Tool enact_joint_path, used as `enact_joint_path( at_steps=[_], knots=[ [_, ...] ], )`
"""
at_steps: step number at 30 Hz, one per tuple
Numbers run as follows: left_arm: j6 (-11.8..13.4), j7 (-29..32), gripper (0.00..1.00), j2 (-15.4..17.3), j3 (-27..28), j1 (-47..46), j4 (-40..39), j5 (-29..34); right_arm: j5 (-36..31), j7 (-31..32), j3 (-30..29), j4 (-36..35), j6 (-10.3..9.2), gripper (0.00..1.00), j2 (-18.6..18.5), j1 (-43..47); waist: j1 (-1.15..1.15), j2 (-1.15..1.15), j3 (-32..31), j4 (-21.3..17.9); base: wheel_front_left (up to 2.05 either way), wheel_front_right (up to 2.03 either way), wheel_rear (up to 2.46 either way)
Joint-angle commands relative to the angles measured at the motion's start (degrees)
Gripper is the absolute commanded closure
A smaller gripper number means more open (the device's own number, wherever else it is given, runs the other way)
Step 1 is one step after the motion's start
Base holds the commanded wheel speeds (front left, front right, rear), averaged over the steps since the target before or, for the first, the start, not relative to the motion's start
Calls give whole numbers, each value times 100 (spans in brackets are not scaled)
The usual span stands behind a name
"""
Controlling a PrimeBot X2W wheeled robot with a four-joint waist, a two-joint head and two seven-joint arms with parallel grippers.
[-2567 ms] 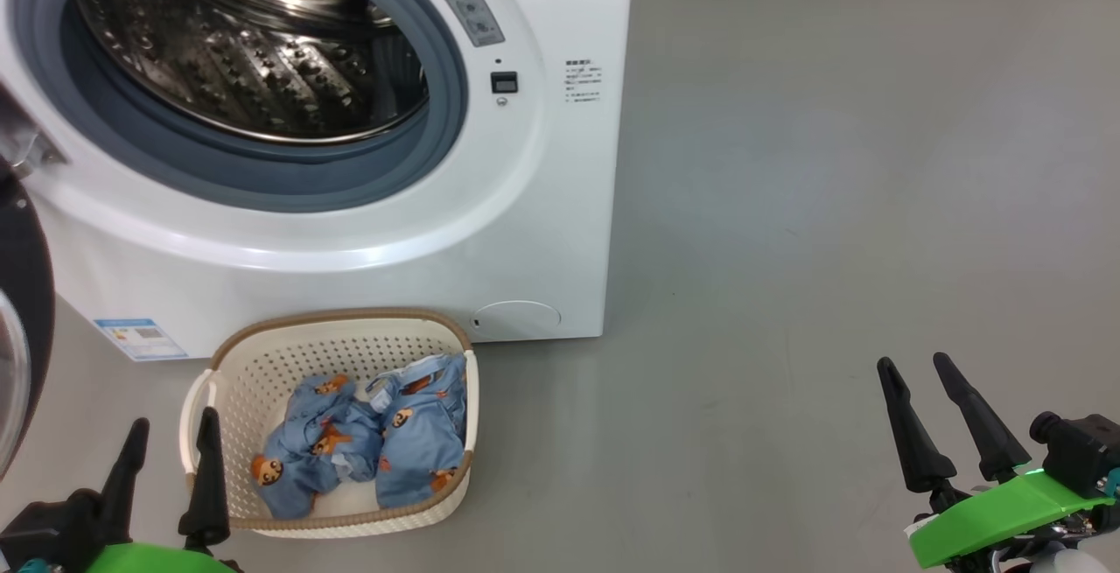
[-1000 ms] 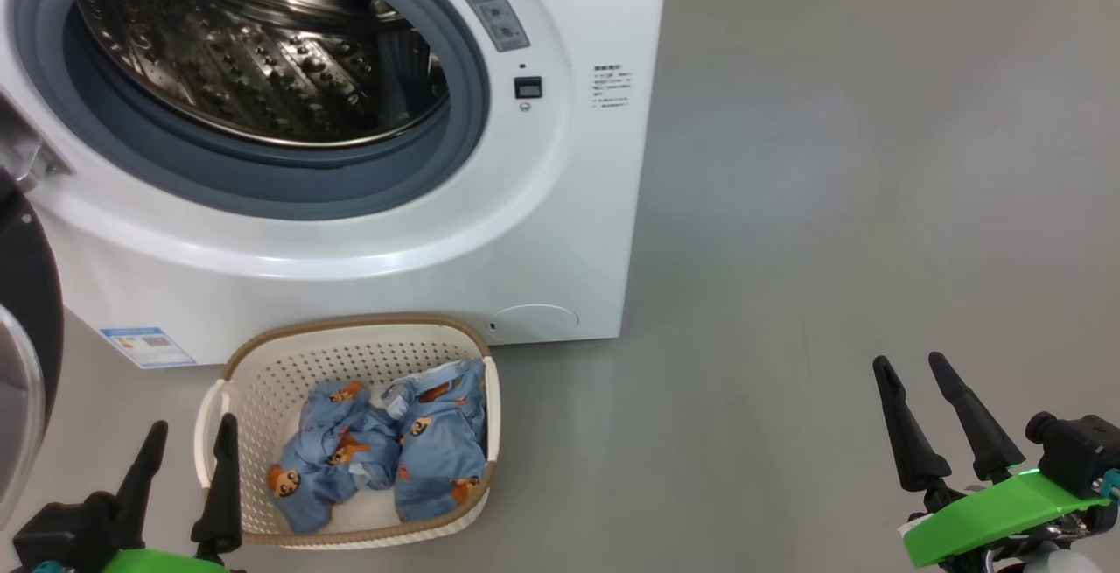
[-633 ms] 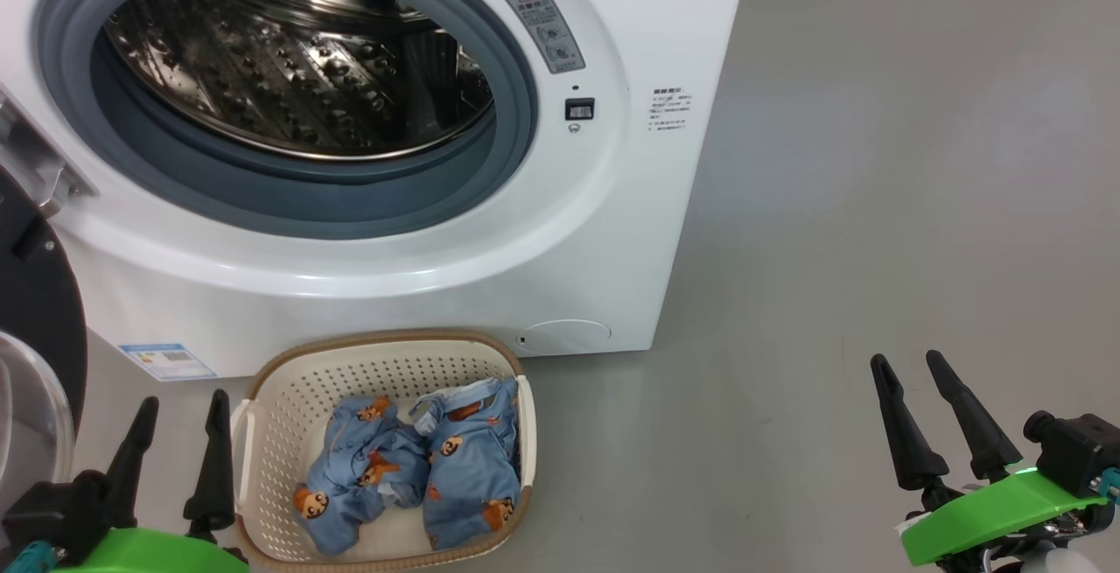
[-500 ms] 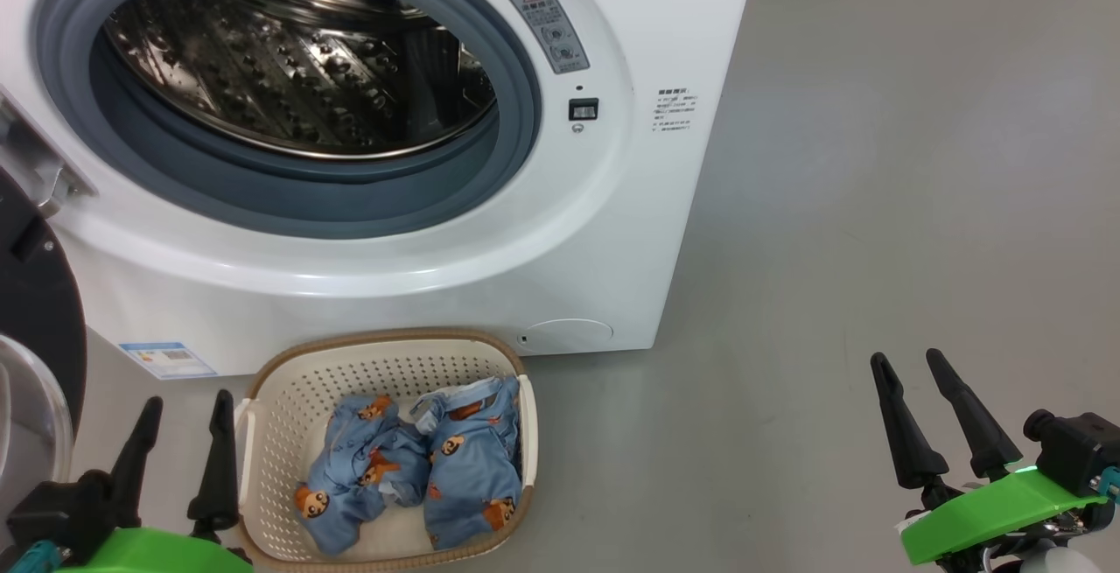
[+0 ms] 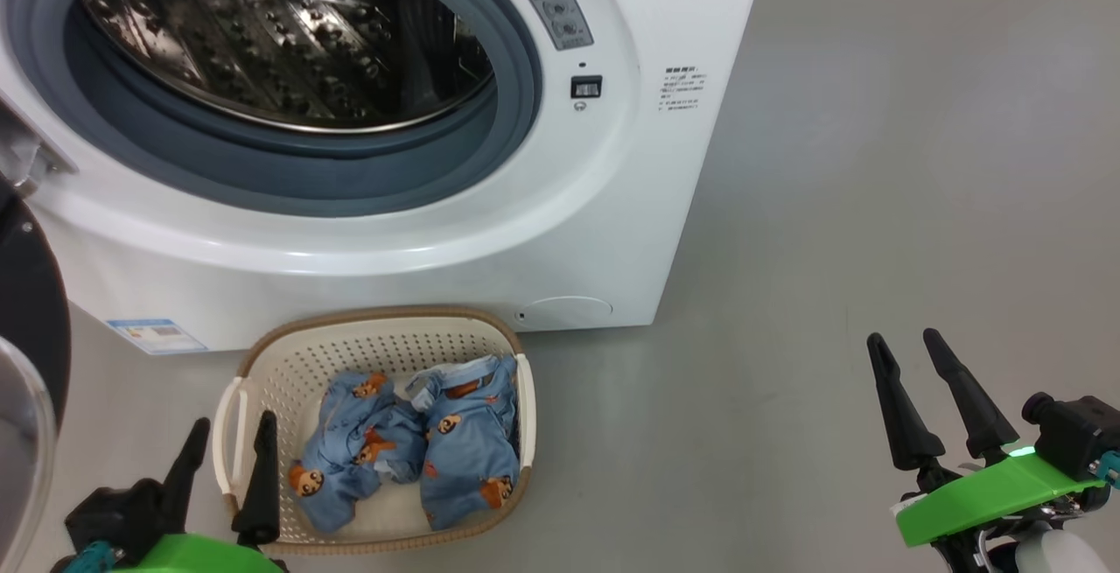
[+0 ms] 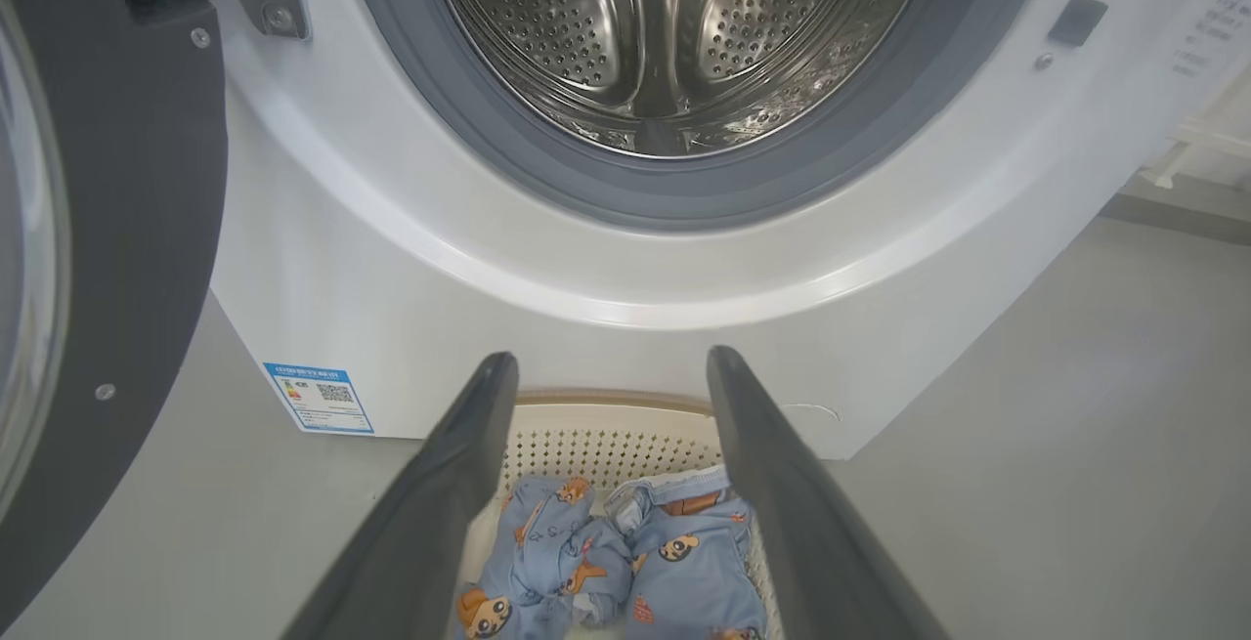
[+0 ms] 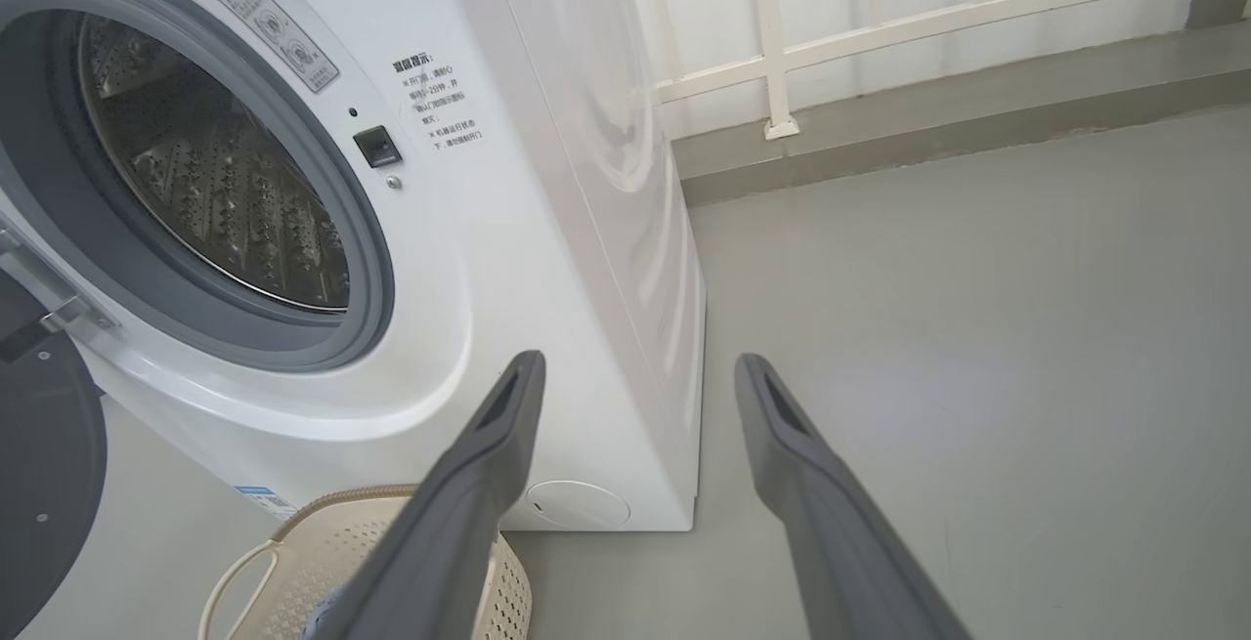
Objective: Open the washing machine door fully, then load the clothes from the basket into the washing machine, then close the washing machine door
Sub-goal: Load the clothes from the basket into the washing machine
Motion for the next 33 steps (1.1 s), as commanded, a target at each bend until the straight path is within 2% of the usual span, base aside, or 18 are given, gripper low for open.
enact_joint_path(
  at_steps=[1,7,33],
  knots=[
    [-14,-32,0,91,165,-262,-46,-9,-79,-69,98,-156,9,0,-46,-154,0,0,105,-27,0,0,0],
    [-14,-32,0,6,31,-509,413,-110,-93,-69,104,-191,9,0,-16,-283,0,0,402,-77,0,0,0],
    [-14,-32,0,368,-1390,-2861,3211,-367,-153,-69,270,-177,9,0,175,-1172,0,0,2120,-144,0,0,0]
  ],
)
